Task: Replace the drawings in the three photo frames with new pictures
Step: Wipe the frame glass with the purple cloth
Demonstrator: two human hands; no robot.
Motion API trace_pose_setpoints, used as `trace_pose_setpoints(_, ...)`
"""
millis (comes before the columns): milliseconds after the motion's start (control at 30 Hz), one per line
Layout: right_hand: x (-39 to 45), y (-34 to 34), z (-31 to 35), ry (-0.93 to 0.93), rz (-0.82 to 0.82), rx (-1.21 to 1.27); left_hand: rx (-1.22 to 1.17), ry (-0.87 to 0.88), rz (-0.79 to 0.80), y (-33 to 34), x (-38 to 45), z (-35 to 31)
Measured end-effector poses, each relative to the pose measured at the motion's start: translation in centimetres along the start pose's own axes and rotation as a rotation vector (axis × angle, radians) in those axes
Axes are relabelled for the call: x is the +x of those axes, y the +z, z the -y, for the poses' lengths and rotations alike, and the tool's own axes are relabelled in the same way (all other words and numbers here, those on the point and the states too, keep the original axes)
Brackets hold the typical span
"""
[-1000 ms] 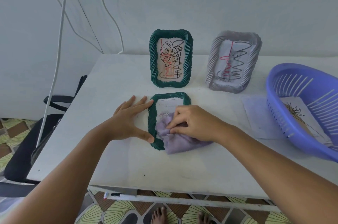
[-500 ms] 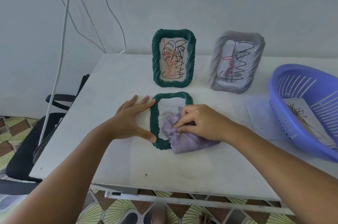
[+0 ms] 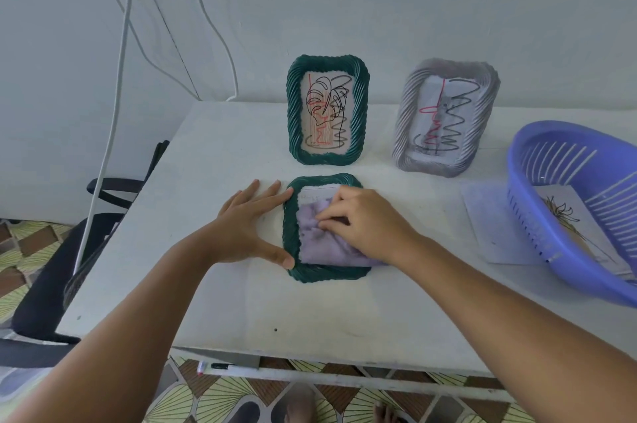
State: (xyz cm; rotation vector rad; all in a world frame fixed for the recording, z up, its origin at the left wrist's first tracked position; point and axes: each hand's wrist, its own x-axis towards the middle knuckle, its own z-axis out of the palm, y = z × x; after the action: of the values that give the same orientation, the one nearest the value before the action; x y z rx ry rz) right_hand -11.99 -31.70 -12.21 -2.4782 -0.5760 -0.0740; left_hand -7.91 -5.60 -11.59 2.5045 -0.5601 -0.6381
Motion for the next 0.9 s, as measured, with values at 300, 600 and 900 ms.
trace_pose_setpoints(300,-1.3,-1.9,-0.6,-0.018,0.134,0.048,0.027,-0.001,0.005,-0.1,-0.2,-0.4)
trace_pose_setpoints(600,-1.8,-1.1,0.4,-0.09,0.213,0.073,0.007,0.013,-0.014,0.0,0.1,0.1)
trace_pose_setpoints(900,-0.2,0.1,1.5,-0.058,0.156,0.063,0.029,0.012,-0.011,0.0,0.1,0.2)
